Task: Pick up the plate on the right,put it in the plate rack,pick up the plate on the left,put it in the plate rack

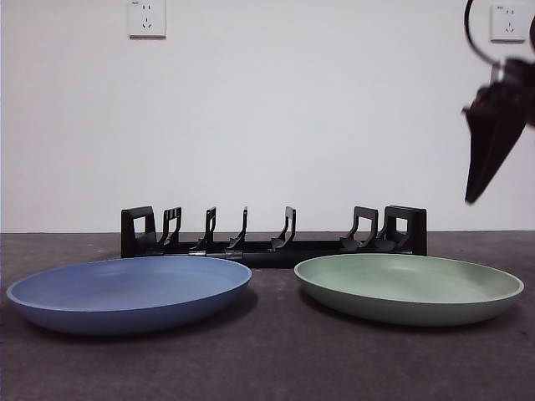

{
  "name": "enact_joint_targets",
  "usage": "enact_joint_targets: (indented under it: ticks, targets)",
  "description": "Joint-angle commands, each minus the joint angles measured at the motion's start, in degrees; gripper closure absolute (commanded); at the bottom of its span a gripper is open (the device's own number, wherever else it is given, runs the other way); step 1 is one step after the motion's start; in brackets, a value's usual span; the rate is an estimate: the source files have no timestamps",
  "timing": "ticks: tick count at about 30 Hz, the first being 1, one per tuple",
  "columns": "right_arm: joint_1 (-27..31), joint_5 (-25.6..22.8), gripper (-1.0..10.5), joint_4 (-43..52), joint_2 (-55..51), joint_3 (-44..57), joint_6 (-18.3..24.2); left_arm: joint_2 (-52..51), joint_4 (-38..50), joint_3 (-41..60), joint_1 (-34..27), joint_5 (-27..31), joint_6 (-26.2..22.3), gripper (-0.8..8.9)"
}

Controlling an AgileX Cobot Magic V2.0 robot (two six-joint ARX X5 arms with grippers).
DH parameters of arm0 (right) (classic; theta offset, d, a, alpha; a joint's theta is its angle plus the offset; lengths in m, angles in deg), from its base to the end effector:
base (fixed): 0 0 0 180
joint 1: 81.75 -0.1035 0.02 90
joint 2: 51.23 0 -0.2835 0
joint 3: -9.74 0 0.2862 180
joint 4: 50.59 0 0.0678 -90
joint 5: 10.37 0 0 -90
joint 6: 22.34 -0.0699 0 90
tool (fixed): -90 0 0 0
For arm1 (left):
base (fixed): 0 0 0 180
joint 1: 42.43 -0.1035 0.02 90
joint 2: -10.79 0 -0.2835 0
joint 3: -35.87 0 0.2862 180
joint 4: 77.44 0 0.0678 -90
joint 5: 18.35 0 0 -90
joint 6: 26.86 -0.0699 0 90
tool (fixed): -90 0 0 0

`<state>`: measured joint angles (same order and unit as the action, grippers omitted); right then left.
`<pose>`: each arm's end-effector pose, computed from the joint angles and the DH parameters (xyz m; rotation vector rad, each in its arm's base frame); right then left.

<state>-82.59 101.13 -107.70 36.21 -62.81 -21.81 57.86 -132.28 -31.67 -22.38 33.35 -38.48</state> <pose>0.3246 0.0304 0.1868 0.2187 1.2415 0.3426 0.1695 -0.1080 0.3419 0.0801 0.5149 -1.0439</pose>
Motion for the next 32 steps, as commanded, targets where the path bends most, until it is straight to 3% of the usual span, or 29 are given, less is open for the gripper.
enact_joint_targets:
  ticks: [1,10,17,26,32]
  targets:
    - [-0.74,0.15,4.1,1.33,2.84,-0.04,-0.39,0.66,0.83,0.04,0.68,-0.28,-1.11,1.85]
    - [-3.87,0.13,4.3,5.60,9.25,-0.04,-0.57,1.49,6.43,0.02,1.68,-0.28,-1.11,1.85]
    - [-5.16,-0.61,7.0,6.93,11.32,-0.04,-0.59,1.49,6.73,0.02,1.68,-0.04,-2.16,1.85]
    - [-5.16,-0.85,9.6,8.20,12.15,-0.04,-0.94,1.49,6.32,0.02,1.70,-0.04,-2.16,1.86]
    - [-5.14,-2.21,9.6,8.52,12.15,-0.04,-1.01,1.60,6.08,0.02,2.84,0.02,-4.26,1.86]
